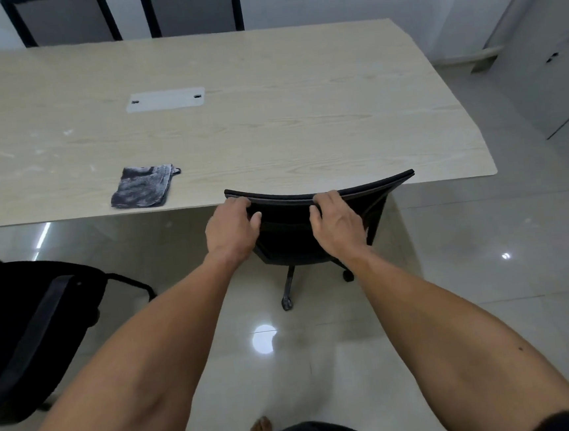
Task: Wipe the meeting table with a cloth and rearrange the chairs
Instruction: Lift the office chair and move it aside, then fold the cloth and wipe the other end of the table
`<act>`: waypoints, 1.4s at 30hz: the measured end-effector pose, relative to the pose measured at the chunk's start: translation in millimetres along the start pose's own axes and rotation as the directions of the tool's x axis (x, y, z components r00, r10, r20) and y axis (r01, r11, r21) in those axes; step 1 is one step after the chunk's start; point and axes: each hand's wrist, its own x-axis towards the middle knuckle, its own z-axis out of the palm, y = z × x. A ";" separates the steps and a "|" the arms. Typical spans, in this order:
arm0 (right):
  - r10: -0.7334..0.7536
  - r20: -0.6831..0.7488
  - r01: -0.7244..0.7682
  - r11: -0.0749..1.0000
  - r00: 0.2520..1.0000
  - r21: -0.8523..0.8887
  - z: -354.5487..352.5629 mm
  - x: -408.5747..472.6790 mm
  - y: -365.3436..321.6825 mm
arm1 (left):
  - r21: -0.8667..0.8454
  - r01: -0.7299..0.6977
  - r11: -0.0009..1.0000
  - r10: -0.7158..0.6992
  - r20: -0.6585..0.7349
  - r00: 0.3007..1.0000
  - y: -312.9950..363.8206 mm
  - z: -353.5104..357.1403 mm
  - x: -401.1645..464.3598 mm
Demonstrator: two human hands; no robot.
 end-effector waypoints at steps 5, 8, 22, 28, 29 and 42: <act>-0.061 0.134 0.053 0.996 0.989 0.069 21.5 -5.2 -54.3 | 0.024 0.108 0.994 -0.107 -0.010 0.994 -46.6 -30.1 -13.9; -0.076 0.198 0.059 0.994 0.977 0.091 39.5 5.3 -94.2 | 0.040 0.151 0.988 -0.150 -0.039 0.988 -82.4 -49.4 -11.0; -0.044 0.289 0.007 0.992 0.956 0.128 146.4 108.5 -267.7 | 0.024 0.197 0.980 -0.197 -0.016 0.980 -269.1 -133.2 82.7; -0.022 0.301 -0.010 0.994 0.953 0.105 185.2 148.5 -307.9 | 0.027 0.188 0.982 -0.189 0.024 0.982 -314.9 -142.4 134.9; -0.021 0.301 -0.011 0.994 0.953 0.104 189.7 155.0 -311.1 | 0.021 0.186 0.982 -0.187 0.034 0.982 -320.3 -141.0 143.3; 0.034 0.447 -0.073 0.995 0.894 0.071 264.1 271.6 -291.3 | -0.026 0.191 0.981 -0.182 0.211 0.961 -362.8 -102.3 267.5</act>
